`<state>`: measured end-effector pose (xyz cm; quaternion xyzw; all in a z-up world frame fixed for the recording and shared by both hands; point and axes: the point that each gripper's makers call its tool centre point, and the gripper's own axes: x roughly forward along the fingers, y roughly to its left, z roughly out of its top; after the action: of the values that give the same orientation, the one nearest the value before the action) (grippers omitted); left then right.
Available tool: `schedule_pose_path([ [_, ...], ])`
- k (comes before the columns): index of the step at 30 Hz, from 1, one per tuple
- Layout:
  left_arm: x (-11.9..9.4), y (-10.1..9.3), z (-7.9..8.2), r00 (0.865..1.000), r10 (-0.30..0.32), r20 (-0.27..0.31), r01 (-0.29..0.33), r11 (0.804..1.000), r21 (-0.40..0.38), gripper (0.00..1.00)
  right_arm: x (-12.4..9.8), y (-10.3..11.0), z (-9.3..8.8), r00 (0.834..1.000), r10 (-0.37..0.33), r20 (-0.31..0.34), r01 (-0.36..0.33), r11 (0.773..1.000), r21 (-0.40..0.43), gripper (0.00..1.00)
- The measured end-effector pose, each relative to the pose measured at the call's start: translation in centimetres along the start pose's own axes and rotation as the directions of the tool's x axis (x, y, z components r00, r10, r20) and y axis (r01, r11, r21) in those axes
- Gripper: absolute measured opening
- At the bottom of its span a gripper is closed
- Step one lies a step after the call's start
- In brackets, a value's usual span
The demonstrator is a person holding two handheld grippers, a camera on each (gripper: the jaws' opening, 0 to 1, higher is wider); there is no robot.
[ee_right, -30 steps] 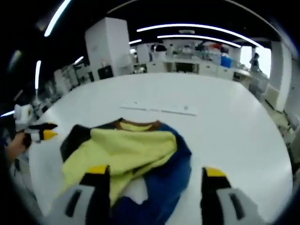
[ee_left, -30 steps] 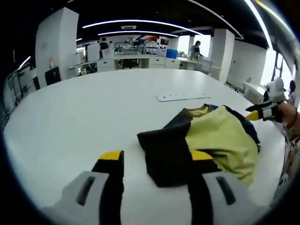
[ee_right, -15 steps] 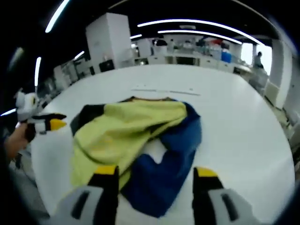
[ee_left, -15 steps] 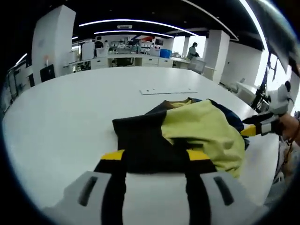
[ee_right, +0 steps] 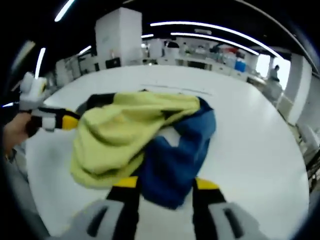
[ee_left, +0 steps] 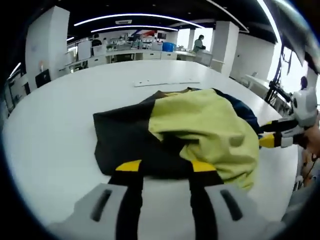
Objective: Fold the garment on the visible template until the final outline fits inside the template.
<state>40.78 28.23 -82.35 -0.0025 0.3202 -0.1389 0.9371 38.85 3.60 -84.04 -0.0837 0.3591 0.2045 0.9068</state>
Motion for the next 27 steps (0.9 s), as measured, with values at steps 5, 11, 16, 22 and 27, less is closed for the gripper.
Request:
schedule_pose_path([
  [5, 0.7, 0.0, -0.8, 1.0, 0.014, -0.019, -0.014, 1.0, -0.005, 0.28, 0.2, 0.3, -0.1, 1.0, -0.017, 0.016, 0.017, 1.0, -0.014, 0.29],
  [11, 0.6, 0.5, -1.3, 0.998, 0.052, -0.028, -0.053, 0.998, -0.031, 0.19, 0.4, 0.3, -0.1, 0.999, -0.025, 0.023, 0.025, 1.0, -0.011, 0.19],
  [16, 0.9, 1.1, -1.3, 0.995, 0.092, -0.032, -0.091, 0.996, 0.023, 0.11, 0.4, 0.7, 0.0, 0.999, -0.036, 0.023, 0.037, 0.998, -0.041, 0.11],
  [22, 1.0, 1.1, -1.1, 0.994, 0.107, -0.025, -0.106, 0.993, 0.058, 0.08, 0.5, 0.7, 0.1, 0.999, -0.032, 0.031, 0.033, 0.999, -0.021, 0.07],
  [27, 1.1, 1.4, -1.1, 0.993, 0.113, -0.025, -0.112, 0.993, 0.047, 0.0, 0.6, 0.6, 0.2, 0.999, -0.025, 0.039, 0.024, 1.0, 0.015, 0.05],
])
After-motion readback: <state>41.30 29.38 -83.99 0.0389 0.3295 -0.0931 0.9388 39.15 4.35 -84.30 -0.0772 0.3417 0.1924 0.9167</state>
